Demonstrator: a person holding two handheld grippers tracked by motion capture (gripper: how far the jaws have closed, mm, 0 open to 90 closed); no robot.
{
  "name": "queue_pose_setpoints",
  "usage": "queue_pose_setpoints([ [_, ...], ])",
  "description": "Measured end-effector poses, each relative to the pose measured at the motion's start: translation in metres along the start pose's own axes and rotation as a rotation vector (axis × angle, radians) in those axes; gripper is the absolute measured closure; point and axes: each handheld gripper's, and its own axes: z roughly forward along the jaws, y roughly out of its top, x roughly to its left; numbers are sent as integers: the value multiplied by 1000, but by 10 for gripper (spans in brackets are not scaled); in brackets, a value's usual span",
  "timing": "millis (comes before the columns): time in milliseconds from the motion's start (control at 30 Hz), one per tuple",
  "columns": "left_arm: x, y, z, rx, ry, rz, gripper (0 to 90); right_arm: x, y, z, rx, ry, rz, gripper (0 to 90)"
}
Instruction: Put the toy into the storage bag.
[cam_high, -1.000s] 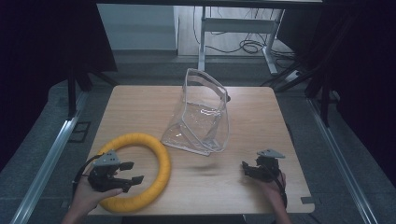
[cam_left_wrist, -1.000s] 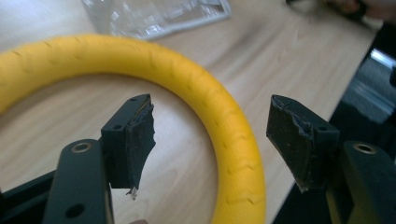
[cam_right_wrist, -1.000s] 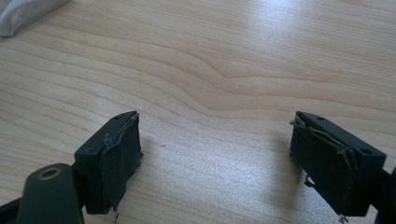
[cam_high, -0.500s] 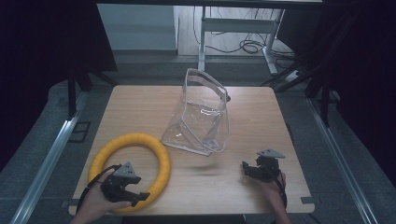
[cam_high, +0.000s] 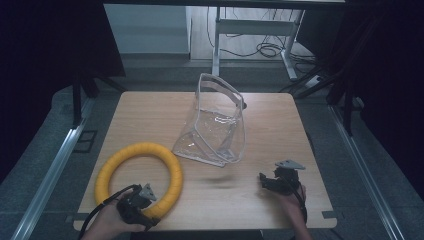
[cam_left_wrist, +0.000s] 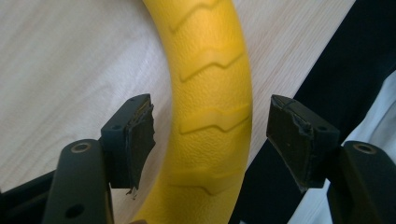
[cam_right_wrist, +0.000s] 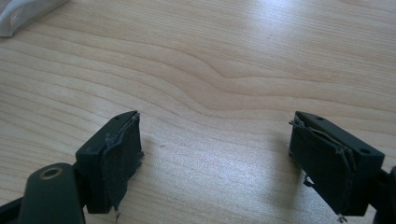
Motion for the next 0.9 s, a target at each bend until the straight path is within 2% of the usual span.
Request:
queue_pose_setpoints([
  [33,-1,2,4,27,4,3,336,0,0,0,-1,0,0,174],
  [67,-1,2,4,27,4,3,347,0,0,0,-2,0,0,174],
  [200,-5,9,12,87,25,3,381,0,0,0,-2,0,0,174],
  [400,-6,14,13,104,59,-20,446,0,0,0,-2,-1,2,181],
  [567,-6,16,13,114,62,-25,483,0,0,0,-4,-1,3,185],
  [800,-4,11,10,68,44,-34,489,0,0,0,-4,-4,5,188],
  [900,0,7,-1,-16,15,-58,488,0,0,0,-2,-4,4,190],
])
